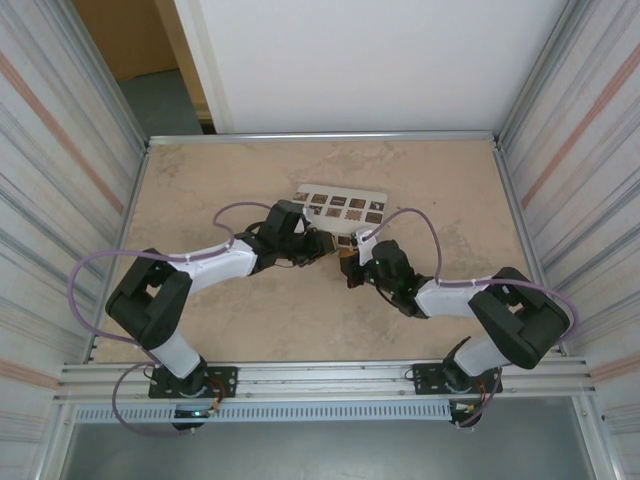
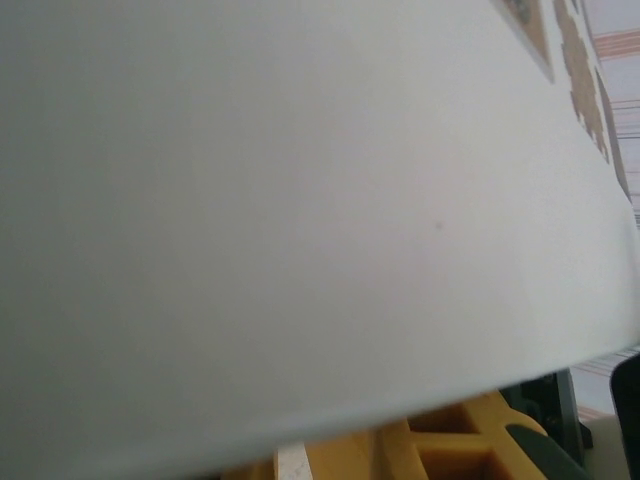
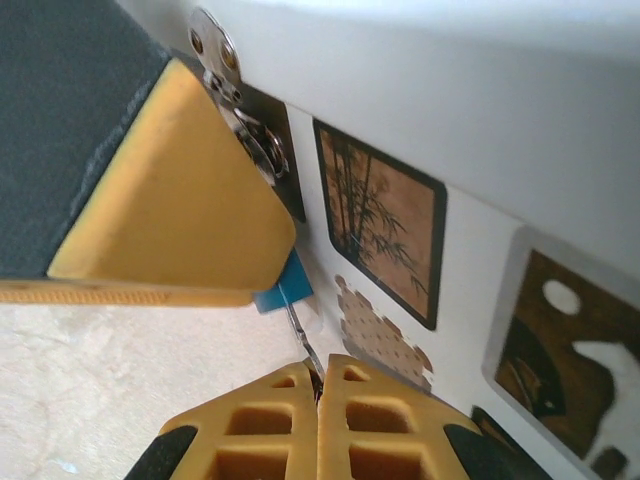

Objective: Unlock the padlock with the key

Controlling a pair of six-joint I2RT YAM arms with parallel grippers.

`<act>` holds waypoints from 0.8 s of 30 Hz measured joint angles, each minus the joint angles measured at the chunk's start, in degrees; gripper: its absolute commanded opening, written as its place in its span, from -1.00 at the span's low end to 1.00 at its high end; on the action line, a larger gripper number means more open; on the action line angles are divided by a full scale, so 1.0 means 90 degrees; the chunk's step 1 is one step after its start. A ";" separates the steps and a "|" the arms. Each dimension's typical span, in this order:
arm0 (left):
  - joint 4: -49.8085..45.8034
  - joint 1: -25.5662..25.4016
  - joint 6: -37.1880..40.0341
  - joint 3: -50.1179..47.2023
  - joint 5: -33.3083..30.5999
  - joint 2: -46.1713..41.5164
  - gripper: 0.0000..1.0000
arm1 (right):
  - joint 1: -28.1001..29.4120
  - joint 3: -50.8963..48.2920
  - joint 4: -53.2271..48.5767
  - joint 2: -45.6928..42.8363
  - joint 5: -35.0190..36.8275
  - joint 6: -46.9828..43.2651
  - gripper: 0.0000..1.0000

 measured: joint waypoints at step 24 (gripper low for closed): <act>-0.0119 0.0066 -0.0007 0.0206 0.0019 -0.0010 -0.63 | -0.0318 0.0342 -0.0107 0.0126 -0.0634 -0.0124 -1.00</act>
